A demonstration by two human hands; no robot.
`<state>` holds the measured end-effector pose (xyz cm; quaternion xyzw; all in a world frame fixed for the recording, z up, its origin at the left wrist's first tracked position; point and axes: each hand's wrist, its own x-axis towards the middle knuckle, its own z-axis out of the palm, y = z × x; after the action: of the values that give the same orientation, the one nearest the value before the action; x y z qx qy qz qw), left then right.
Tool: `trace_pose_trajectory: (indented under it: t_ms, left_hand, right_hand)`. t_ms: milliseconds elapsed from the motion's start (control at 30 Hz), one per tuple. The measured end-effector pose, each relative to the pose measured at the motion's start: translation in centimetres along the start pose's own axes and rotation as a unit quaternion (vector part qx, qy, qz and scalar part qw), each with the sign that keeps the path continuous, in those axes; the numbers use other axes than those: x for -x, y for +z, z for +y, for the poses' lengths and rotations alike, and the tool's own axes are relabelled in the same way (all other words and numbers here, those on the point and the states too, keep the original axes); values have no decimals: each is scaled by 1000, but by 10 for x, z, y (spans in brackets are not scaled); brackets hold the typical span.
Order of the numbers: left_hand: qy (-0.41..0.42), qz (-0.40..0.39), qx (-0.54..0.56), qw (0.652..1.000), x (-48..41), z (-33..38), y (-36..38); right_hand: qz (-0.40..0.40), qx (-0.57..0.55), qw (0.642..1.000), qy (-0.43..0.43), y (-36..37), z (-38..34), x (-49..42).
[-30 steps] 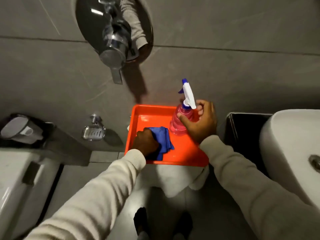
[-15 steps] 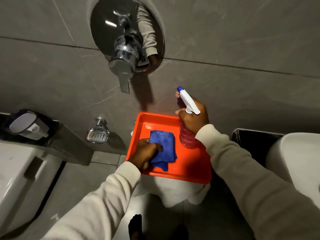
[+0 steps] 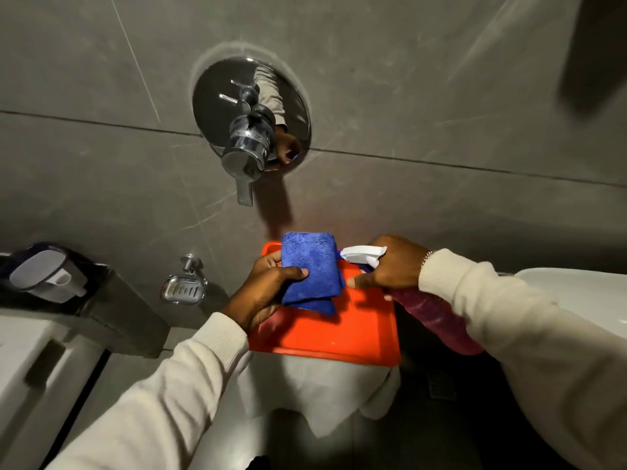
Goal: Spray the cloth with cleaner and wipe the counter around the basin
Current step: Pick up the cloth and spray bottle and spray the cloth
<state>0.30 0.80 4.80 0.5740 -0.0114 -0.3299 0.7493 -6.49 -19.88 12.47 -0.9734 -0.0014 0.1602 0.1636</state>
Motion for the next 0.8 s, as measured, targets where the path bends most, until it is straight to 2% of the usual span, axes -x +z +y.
trace_pose_trajectory:
  t_ms: [467, 800]
  left_hand:
    - [27, -33, -44, 998, 16, 6, 6]
    - [34, -43, -61, 997, 27, 19, 2]
  right_hand:
    - [52, -30, 996, 64, 11, -22, 18]
    - [66, -57, 995, 37, 9, -33, 22]
